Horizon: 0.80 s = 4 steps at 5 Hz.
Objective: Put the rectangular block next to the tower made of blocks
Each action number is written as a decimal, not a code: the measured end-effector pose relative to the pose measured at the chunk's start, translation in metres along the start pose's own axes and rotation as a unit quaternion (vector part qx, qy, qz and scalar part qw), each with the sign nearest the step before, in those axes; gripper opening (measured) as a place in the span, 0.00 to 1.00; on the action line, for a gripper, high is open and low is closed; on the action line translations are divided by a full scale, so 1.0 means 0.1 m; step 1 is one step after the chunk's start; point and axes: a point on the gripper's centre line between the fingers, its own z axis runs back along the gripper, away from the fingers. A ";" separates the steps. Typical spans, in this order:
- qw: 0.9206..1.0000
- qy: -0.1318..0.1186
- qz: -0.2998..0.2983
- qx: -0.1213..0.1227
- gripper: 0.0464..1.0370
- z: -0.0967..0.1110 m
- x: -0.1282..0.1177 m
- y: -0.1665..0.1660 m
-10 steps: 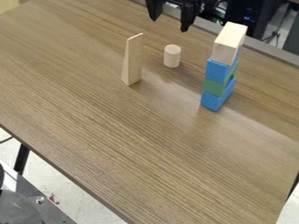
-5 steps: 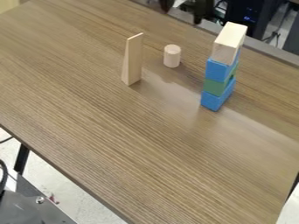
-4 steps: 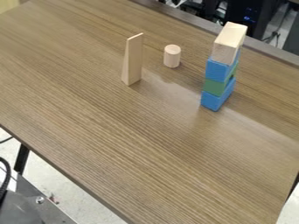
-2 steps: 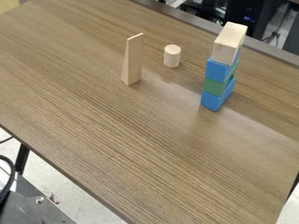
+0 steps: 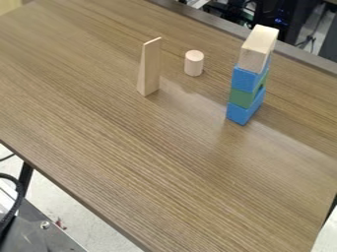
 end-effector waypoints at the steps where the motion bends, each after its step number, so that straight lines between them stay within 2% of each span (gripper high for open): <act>1: 1.000 0.009 0.016 -0.001 0.96 0.00 -0.04 -0.06; 2: 0.999 0.016 0.052 0.002 0.96 0.02 -0.06 -0.09; 4: 0.996 0.024 0.084 -0.007 0.96 -0.01 -0.09 -0.13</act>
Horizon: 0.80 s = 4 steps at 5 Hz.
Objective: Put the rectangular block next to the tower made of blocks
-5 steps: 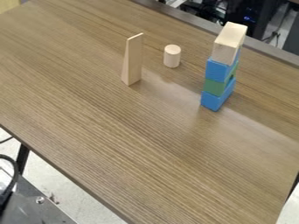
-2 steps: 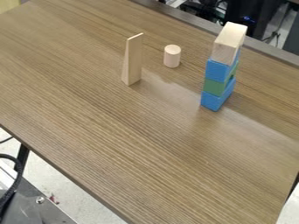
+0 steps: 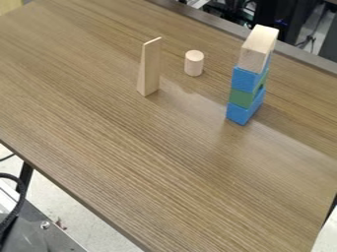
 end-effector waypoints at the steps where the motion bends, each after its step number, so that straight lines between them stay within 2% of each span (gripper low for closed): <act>1: 1.000 0.004 0.007 -0.003 0.96 -0.04 -0.03 0.00; 2: 1.000 0.004 0.009 -0.012 0.96 -0.05 -0.04 -0.03; 4: 1.000 0.015 -0.006 -0.013 0.96 -0.17 -0.06 -0.05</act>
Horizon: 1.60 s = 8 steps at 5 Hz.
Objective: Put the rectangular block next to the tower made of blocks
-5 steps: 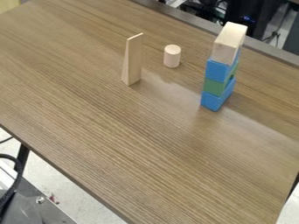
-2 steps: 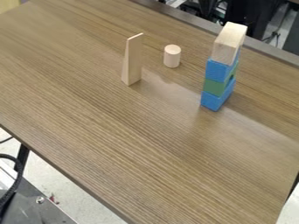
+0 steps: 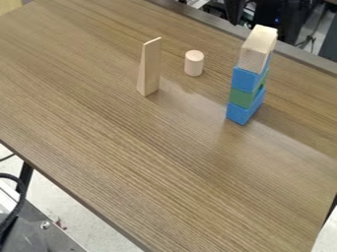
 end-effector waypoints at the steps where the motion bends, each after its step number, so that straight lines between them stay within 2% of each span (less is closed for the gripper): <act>1: 1.000 0.006 -0.010 0.000 0.96 -0.05 -0.02 -0.03; 3: 1.000 0.005 -0.014 -0.002 0.96 -0.06 -0.03 -0.04; 4: 1.000 0.020 -0.015 0.007 0.96 -0.19 -0.07 -0.03; 5: 0.999 0.029 -0.015 0.012 0.92 -0.25 -0.09 -0.02; 6: 0.999 0.034 -0.012 0.006 0.64 -0.30 -0.12 -0.03; 7: 0.999 0.034 -0.013 0.009 0.53 -0.30 -0.11 -0.01; 8: 0.999 0.034 -0.021 0.008 0.53 -0.30 -0.12 -0.02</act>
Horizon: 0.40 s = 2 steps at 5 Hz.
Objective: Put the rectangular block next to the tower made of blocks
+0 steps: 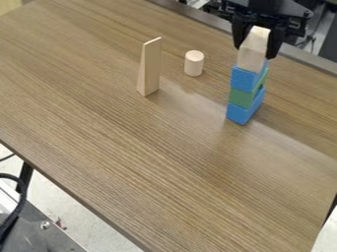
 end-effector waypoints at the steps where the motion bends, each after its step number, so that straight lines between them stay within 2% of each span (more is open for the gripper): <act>1: 1.000 -0.011 -0.018 0.002 0.53 0.07 0.03 -0.05; 2: 0.994 -0.034 -0.099 0.011 0.53 0.22 0.09 -0.28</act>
